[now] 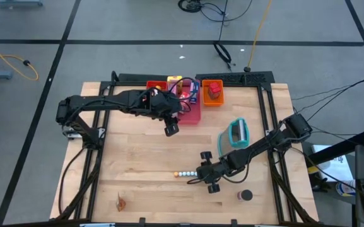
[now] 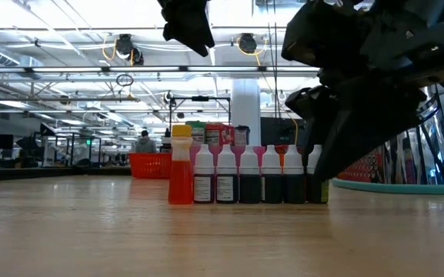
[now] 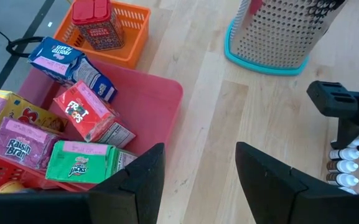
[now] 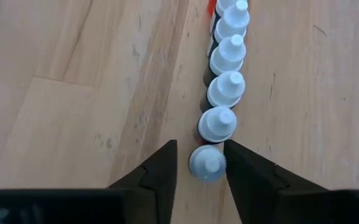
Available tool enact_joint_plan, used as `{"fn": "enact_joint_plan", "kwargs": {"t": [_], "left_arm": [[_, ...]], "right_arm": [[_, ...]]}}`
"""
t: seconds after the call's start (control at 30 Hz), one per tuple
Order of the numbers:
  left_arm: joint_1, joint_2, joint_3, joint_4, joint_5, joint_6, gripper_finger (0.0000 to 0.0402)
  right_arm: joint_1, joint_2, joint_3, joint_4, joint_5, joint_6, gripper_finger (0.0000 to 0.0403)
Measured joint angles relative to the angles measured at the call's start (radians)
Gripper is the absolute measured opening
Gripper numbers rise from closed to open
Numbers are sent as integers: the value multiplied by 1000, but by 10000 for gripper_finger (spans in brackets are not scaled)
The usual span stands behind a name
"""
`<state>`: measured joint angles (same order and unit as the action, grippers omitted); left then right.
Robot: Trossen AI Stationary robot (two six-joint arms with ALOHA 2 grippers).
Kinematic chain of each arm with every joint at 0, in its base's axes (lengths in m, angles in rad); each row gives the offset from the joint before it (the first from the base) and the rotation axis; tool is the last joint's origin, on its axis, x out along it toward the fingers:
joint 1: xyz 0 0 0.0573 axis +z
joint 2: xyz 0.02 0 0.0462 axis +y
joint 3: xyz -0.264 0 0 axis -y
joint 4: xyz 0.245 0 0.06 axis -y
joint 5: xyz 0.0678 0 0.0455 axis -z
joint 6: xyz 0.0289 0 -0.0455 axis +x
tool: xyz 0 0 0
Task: Pick & Place Kitchen Items
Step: Put the small black food coloring bottle into the red bin
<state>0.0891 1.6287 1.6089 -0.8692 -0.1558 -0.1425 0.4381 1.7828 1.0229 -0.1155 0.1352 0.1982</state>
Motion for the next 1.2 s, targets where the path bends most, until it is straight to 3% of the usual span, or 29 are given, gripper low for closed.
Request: {"fn": "enact_joint_plan", "kwargs": {"t": [0.23, 0.47, 0.6, 0.87, 1.07, 1.2], "left_arm": [[0, 0, 0, 0, 0, 0, 196], [0, 0, 0, 3, 0, -2, 196], [0, 0, 0, 8, 0, -1, 196], [-12, 0, 0, 38, 0, 32, 196], [-54, 0, 0, 118, 83, 182, 196], [-89, 0, 0, 165, 104, 267, 196]], "right_arm": [[0, 0, 0, -1, 0, -4, 59], [0, -50, 0, -96, 86, 4, 67], [0, -123, 0, -144, 151, 21, 66], [-41, -332, 0, -187, 165, -22, 59], [-96, -472, 0, -204, 259, -49, 59], [-145, -547, 0, -195, 258, -87, 58]]}}
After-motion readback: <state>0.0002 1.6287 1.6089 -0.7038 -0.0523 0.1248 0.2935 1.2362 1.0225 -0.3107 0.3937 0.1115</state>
